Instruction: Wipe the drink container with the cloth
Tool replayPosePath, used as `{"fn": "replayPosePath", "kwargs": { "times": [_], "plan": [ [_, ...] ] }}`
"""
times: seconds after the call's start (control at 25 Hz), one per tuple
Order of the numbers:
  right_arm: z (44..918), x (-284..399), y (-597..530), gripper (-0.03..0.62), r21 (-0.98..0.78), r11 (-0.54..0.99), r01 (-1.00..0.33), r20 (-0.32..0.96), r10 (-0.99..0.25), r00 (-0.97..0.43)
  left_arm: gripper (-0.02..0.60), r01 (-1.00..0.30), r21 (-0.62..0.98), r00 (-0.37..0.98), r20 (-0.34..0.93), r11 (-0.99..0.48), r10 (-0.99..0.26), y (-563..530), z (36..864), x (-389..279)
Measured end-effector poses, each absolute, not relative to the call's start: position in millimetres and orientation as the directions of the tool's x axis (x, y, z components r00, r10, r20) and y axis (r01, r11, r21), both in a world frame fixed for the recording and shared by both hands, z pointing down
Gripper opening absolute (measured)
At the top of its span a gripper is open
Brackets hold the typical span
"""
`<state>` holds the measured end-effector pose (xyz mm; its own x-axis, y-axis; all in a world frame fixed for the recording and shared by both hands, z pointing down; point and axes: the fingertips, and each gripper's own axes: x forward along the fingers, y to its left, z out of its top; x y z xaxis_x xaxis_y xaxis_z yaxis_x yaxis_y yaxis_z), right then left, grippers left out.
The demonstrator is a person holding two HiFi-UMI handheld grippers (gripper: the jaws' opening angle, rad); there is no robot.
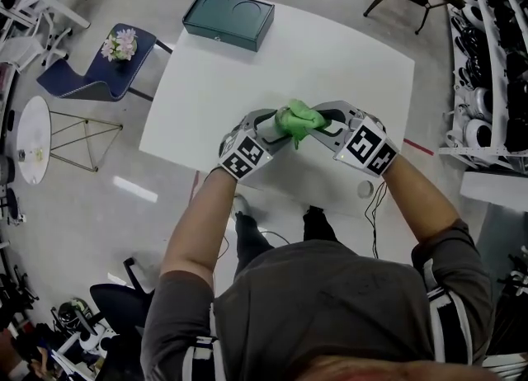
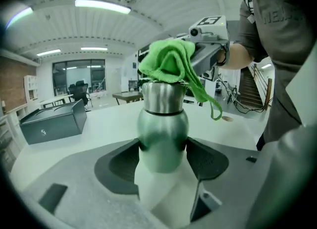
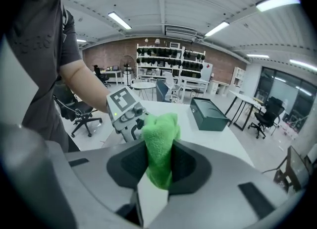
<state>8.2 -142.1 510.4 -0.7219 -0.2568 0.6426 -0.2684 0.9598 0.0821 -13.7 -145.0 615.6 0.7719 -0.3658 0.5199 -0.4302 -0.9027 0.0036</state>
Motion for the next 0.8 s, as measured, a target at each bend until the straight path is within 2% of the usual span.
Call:
{"fn": "replayPosePath", "kwargs": {
  "times": [0.12, 0.36, 0.8],
  "plan": [
    [527.4, 29.1, -140.3, 0.091, 0.030, 0.944, -0.327, 0.654, -0.266, -0.708, 0.296, -0.431, 0.005, 0.775, 0.514, -0.902, -0.367, -146.0, 613.8, -14.0],
    [531.5, 60.7, -149.8, 0.091, -0.137, 0.861, -0.490, 0.561, -0.340, -0.755, 0.298, -0.437, 0.006, 0.776, 0.508, -0.899, -0.374, -144.6, 610.4, -14.0],
    [540.3, 78.0, -143.7, 0.092, -0.199, 0.831, -0.519, 0.545, -0.346, -0.764, 0.311, -0.241, -0.063, 0.809, 0.539, -0.969, -0.236, -138.8, 568.7, -26.2]
  ]
}}
